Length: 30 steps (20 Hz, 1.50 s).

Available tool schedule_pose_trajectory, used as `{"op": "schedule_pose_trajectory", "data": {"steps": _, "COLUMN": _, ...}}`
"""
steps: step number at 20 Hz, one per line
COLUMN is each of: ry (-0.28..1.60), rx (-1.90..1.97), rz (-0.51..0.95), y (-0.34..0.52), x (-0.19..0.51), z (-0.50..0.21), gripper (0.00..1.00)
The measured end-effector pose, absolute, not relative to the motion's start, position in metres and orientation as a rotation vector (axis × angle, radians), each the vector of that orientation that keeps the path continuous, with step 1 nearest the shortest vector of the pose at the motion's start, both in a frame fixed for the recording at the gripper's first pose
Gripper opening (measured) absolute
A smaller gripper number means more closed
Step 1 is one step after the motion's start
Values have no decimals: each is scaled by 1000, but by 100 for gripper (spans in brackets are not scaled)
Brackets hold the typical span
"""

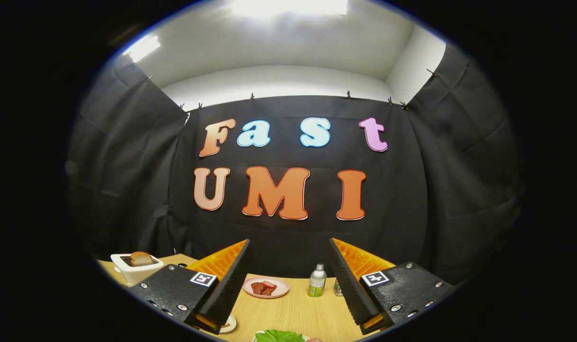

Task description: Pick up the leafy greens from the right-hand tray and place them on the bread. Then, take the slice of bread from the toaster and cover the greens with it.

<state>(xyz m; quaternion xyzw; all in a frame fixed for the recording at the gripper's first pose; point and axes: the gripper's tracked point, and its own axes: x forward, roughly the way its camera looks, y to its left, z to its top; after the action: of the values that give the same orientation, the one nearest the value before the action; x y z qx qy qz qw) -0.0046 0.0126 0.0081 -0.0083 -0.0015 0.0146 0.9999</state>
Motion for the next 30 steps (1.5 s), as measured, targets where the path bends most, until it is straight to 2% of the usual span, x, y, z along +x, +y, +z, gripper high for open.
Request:
{"op": "schedule_pose_trajectory", "data": {"steps": 8, "ry": -15, "rx": -9, "rz": 31, "y": 6, "x": -5, "z": 12, "gripper": 95}}
{"op": "schedule_pose_trajectory", "data": {"steps": 17, "ry": 115, "rx": 24, "rz": 60, "y": 0, "x": -6, "z": -35, "gripper": 95}}
{"op": "schedule_pose_trajectory", "data": {"steps": 22, "ry": 266, "rx": 39, "rz": 77, "y": -7, "x": -9, "z": -84, "gripper": 95}}
{"op": "schedule_pose_trajectory", "data": {"steps": 30, "ry": 677, "rx": 64, "rz": 150, "y": 0, "x": -36, "z": -197, "gripper": 96}}
